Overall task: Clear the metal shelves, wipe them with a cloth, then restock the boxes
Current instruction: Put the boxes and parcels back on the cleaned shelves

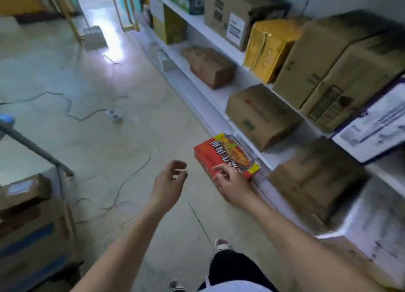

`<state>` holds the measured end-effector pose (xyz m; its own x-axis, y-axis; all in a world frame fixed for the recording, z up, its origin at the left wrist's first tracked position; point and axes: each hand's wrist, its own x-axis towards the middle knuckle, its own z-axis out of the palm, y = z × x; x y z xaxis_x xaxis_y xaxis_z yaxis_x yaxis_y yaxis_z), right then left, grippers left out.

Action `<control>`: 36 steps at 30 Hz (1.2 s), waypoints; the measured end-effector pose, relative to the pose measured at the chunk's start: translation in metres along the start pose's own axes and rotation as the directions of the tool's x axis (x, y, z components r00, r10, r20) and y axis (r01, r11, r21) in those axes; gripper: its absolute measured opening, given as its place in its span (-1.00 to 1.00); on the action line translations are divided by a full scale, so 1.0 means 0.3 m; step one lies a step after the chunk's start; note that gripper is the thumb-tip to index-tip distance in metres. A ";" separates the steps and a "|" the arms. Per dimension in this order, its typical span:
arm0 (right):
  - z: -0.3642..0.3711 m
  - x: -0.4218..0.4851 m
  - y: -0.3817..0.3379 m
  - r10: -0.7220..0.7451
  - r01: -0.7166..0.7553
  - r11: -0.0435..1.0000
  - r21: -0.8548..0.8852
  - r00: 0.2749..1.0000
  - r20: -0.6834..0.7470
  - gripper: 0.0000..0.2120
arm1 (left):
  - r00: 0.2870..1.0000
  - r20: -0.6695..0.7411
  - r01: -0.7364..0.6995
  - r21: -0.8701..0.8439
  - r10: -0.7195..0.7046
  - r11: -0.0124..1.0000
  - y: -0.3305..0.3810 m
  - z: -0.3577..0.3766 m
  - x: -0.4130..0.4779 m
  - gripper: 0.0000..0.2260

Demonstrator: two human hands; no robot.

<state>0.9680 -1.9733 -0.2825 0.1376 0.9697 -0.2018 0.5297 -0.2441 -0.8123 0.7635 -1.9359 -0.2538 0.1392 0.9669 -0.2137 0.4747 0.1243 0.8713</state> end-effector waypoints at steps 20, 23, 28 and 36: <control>-0.173 0.851 1.462 0.553 -0.510 0.823 -0.248 0.820 0.149 -0.69 | 0.631 0.149 0.768 -0.260 -0.761 0.585 -0.812 1.291 0.642 -0.70; -0.042 1.127 1.635 0.527 -0.472 0.814 -0.339 0.845 0.090 -0.52 | 0.668 0.159 0.740 -0.247 -0.727 0.626 -0.998 1.397 0.860 -0.29; 0.061 1.430 1.908 0.596 -0.600 0.640 -0.480 0.782 -0.182 -0.36 | 0.597 0.158 0.747 -0.467 -0.787 0.473 -1.270 1.582 1.106 -0.36; 0.076 1.471 2.082 0.555 -0.586 0.701 -0.407 0.806 -0.205 -0.32 | 0.548 0.151 0.637 -0.712 -0.823 0.294 -1.394 1.729 1.134 -0.60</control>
<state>1.3403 -1.6978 -0.8913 0.5766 0.6454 -0.5011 0.6311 -0.7413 -0.2286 1.0631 -1.7744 -0.9202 -0.1833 0.3943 -0.9005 -0.3908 0.8113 0.4348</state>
